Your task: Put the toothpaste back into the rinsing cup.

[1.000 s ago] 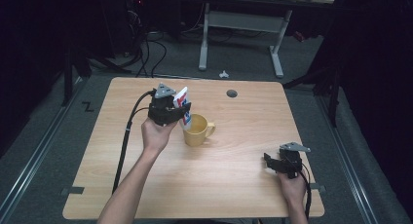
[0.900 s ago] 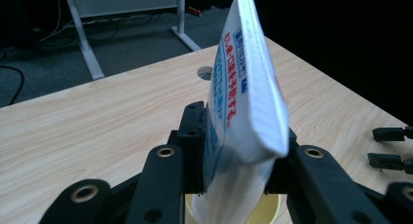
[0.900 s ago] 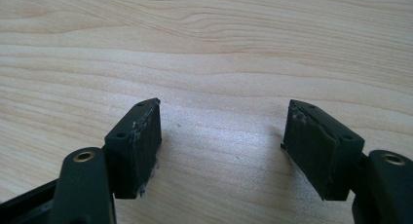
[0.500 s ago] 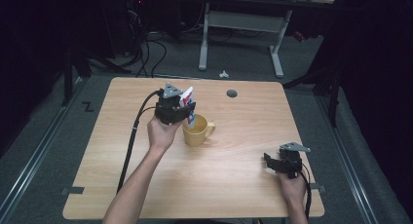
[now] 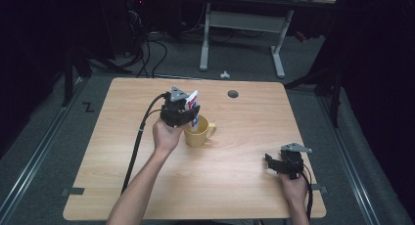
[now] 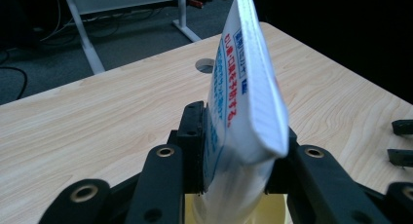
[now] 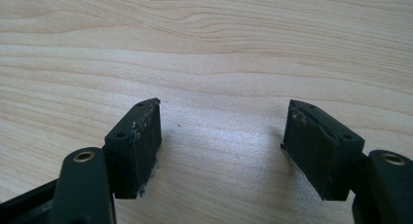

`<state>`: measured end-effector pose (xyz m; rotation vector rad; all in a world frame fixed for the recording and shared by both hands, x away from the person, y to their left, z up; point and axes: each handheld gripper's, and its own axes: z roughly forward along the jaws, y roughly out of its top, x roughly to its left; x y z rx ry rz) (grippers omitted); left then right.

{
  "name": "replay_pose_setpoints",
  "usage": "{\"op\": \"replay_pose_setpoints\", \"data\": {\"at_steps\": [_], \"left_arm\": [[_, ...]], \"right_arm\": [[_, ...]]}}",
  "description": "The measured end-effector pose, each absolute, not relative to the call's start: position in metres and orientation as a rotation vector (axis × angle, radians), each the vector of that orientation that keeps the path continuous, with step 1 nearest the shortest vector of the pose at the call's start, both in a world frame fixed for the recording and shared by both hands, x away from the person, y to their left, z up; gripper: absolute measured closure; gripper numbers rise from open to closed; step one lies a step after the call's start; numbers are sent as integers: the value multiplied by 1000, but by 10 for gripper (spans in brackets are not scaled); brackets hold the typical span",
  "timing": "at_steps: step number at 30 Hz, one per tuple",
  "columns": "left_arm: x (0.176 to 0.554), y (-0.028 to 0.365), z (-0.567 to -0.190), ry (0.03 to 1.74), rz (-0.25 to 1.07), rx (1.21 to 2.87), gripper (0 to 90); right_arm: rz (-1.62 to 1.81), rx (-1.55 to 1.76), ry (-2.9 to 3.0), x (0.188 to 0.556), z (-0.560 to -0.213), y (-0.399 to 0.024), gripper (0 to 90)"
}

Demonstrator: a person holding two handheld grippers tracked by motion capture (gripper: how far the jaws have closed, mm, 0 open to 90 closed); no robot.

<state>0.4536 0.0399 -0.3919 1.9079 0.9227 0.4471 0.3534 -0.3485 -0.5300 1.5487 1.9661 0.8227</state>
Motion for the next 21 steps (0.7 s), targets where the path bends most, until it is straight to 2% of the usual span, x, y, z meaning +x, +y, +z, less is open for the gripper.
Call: {"op": "replay_pose_setpoints", "data": {"at_steps": [21], "left_arm": [[457,28,-417,940,434,1944,680]], "right_arm": [[823,1549,1966,353,-530,-348,300]]}}
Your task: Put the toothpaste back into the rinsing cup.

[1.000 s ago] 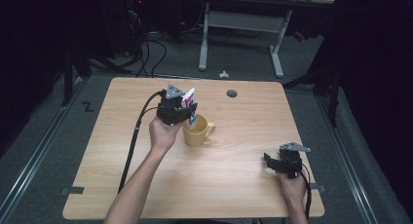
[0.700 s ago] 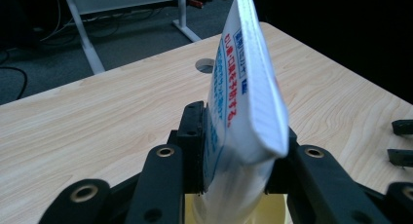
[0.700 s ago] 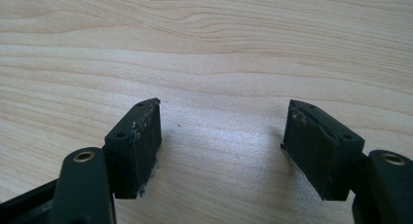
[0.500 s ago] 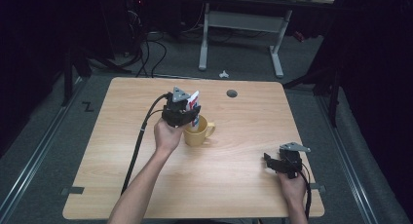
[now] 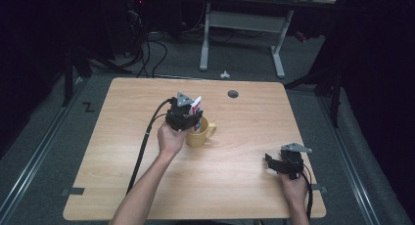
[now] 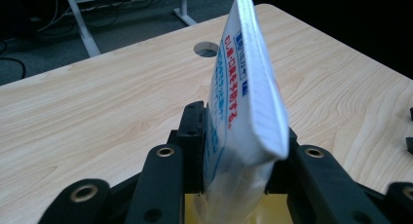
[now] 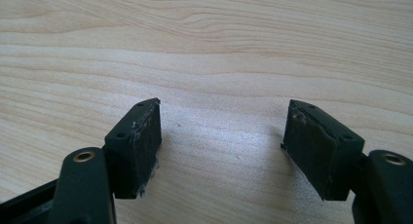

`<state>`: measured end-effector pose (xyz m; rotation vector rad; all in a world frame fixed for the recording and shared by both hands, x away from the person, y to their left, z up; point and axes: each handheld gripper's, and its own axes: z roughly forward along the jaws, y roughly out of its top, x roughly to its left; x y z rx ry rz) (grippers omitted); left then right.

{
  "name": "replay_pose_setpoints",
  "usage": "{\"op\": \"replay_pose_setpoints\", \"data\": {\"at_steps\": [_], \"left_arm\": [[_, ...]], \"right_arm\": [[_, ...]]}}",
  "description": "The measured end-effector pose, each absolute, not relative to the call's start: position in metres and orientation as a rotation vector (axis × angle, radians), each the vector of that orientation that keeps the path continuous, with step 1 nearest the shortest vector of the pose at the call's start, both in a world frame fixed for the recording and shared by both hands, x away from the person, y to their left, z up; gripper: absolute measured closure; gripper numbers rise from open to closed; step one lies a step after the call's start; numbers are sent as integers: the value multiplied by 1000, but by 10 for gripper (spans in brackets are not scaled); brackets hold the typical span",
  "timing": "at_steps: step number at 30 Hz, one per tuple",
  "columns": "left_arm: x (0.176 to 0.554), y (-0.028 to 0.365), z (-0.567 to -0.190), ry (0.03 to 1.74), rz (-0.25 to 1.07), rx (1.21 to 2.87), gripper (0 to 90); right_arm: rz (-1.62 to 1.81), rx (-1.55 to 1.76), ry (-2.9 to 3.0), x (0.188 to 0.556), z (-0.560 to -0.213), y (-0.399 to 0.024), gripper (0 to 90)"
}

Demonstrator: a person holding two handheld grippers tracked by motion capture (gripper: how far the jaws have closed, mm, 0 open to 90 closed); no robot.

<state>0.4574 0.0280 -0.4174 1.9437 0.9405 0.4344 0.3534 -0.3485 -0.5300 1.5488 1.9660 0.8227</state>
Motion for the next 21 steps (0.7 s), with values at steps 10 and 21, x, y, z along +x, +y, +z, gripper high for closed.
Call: {"op": "replay_pose_setpoints", "data": {"at_steps": [10,21], "left_arm": [[457,25,-427,947,443,1953,679],[457,21,-431,942,459,1983,679]], "right_arm": [[823,1549,1966,353,-530,-348,300],[822,1549,1966,353,-530,-348,300]]}}
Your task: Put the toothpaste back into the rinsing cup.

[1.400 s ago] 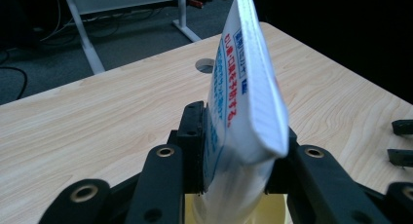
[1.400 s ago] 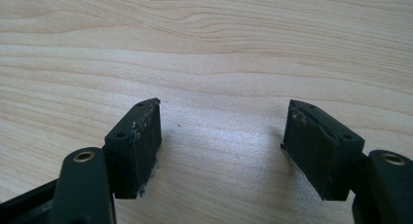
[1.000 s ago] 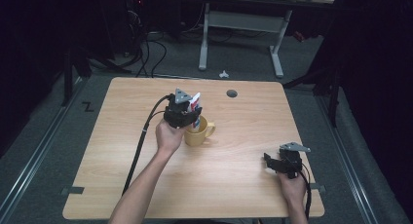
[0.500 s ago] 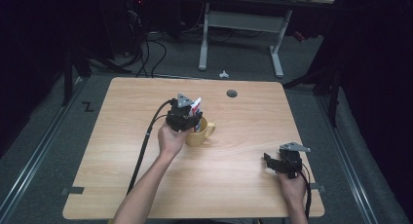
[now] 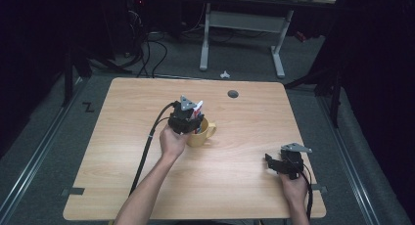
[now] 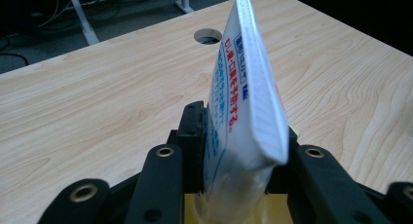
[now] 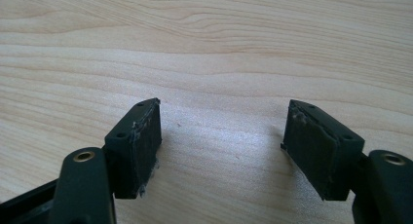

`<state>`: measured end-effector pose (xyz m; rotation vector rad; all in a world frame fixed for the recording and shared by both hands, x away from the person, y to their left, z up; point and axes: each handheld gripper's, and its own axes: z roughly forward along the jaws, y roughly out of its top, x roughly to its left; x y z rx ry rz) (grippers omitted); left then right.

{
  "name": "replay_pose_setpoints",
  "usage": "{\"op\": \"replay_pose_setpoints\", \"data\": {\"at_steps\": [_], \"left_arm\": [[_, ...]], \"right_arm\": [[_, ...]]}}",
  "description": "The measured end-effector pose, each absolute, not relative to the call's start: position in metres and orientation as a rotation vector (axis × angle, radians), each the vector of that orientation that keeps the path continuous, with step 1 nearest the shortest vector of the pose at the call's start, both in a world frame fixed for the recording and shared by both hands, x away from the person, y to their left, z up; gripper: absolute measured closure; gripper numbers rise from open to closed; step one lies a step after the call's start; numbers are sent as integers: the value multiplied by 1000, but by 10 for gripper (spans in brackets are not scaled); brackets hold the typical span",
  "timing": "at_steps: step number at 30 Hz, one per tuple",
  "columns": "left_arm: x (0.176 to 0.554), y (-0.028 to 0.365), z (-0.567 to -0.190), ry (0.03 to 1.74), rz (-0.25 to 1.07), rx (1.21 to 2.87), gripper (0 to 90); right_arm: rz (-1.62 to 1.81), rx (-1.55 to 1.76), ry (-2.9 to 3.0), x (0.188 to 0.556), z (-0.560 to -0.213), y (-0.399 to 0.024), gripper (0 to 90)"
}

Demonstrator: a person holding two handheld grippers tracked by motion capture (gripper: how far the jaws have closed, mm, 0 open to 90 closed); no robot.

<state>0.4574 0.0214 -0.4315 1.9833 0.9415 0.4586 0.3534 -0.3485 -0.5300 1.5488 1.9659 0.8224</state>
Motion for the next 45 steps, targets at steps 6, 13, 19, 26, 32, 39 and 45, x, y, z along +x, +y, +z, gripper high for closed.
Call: {"op": "replay_pose_setpoints", "data": {"at_steps": [6,13,19,26,32,39,45], "left_arm": [[458,21,-434,947,463,1988,678],[459,22,-440,964,453,1991,676],[459,21,-444,964,454,2001,674],[459,21,-448,974,451,2012,674],[459,22,-448,970,461,2015,674],[458,23,-447,967,447,2011,668],[457,23,-445,958,468,1999,643]], "right_arm": [[823,1549,1966,353,-530,-348,300],[823,1549,1966,353,-530,-348,300],[823,1550,1966,353,-530,-348,300],[823,1549,1966,353,-530,-348,300],[821,1549,1966,353,-530,-348,300],[822,1549,1966,353,-530,-348,299],[821,1549,1966,353,-530,-348,300]]}}
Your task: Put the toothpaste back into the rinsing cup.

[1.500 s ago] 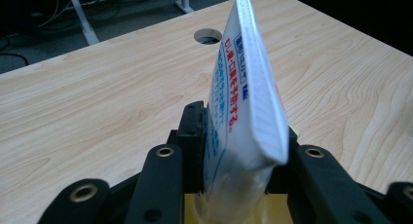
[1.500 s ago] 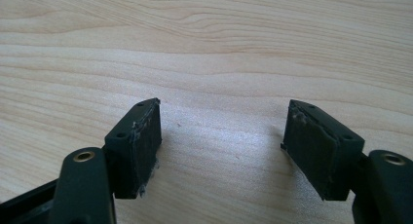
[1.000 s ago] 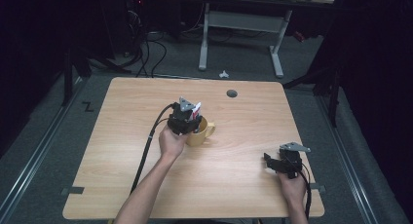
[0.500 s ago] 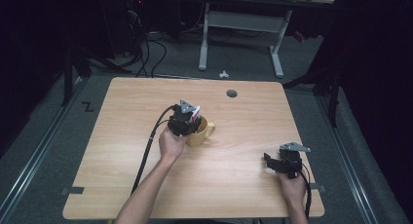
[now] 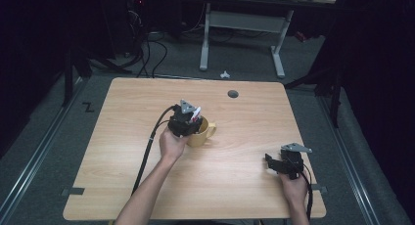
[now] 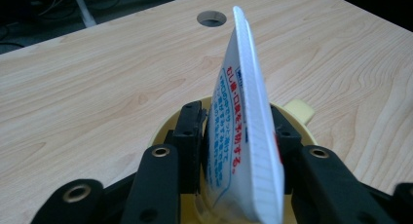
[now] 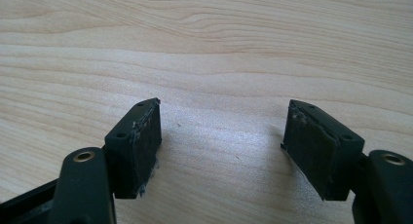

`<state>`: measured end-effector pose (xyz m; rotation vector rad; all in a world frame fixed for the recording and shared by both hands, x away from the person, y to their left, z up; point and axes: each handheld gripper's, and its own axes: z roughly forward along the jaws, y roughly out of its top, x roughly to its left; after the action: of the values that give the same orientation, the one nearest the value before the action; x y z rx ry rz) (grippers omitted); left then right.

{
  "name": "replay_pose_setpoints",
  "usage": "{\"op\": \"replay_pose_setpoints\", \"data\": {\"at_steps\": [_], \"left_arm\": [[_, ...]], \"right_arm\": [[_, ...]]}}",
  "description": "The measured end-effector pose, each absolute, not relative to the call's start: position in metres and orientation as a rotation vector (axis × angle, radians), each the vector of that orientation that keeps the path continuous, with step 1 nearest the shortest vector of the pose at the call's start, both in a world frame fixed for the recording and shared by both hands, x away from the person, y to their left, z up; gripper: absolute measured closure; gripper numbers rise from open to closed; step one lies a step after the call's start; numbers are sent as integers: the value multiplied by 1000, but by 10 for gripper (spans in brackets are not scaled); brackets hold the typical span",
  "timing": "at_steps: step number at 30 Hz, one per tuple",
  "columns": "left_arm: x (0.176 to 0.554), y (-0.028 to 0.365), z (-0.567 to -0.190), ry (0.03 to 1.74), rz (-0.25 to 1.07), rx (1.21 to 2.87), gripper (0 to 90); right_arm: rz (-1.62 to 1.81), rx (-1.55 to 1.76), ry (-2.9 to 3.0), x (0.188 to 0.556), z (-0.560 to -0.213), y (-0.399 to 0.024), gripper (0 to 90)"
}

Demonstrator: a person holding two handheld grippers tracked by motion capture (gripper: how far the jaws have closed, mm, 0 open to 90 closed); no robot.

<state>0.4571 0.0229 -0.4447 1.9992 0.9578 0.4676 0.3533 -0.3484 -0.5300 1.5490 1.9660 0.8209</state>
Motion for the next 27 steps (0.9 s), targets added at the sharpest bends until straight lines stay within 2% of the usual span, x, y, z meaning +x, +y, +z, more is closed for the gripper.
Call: {"op": "replay_pose_setpoints", "data": {"at_steps": [3,8,17,27], "left_arm": [[456,24,-441,951,478,1980,583],[456,27,-441,959,468,1985,548],[456,28,-440,964,421,1989,424],[452,33,-435,949,420,2000,344]], "right_arm": [[821,1549,1966,353,-530,-348,300],[821,1549,1966,353,-530,-348,300],[821,1549,1966,353,-530,-348,300],[821,1549,1966,353,-530,-348,300]]}}
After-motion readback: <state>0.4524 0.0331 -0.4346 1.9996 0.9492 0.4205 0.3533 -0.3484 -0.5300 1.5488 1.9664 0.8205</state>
